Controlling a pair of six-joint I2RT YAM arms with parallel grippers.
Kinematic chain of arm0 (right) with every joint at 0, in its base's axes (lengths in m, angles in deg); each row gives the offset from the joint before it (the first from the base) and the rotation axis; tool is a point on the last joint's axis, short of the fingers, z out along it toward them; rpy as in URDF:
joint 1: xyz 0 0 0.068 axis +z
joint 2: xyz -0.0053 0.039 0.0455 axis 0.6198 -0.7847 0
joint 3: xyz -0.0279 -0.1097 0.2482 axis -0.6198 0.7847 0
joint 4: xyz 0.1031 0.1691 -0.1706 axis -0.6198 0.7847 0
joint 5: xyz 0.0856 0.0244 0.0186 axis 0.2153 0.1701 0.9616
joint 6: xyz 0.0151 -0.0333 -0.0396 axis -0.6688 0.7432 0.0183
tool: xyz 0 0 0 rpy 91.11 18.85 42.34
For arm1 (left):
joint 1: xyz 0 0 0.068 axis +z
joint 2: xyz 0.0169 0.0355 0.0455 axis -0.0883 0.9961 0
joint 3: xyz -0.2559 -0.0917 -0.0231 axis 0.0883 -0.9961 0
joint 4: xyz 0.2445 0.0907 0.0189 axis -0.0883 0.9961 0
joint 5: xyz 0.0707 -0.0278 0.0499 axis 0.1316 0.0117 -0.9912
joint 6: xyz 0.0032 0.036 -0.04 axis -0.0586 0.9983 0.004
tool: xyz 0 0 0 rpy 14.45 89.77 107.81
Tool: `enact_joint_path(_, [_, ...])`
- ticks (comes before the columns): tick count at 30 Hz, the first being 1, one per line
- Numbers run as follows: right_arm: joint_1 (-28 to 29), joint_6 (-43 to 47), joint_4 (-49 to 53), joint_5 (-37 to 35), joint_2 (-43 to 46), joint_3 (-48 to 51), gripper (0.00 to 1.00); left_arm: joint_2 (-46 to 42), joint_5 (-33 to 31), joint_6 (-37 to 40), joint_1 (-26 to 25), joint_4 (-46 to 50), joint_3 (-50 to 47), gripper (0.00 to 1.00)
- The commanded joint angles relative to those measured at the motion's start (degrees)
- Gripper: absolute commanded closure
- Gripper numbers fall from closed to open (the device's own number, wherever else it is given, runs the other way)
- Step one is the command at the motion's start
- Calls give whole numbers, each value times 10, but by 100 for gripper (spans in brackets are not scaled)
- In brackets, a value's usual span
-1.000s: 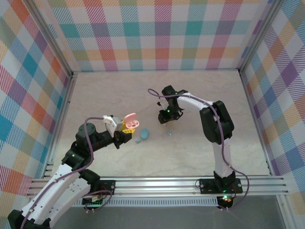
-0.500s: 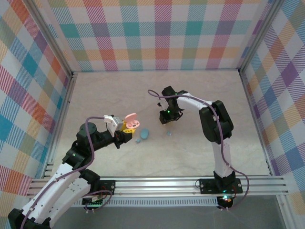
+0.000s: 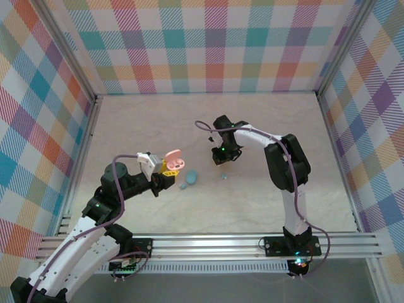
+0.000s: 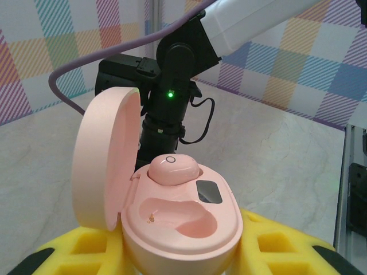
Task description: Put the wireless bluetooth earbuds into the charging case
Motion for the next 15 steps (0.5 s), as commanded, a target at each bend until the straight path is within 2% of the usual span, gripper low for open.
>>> enact_joint_path(1, [1, -6, -3, -2, 37, 10, 81, -8, 9, -8, -1, -26, -4, 75])
enact_joint_path(11, [0, -21, 4, 1, 78, 2, 82, 0, 12, -8, -1, -35, -2, 75])
enact_joint_path(15, [0, -28, 23, -13, 130, 1, 82, 15, 18, -15, -2, -55, -1, 75])
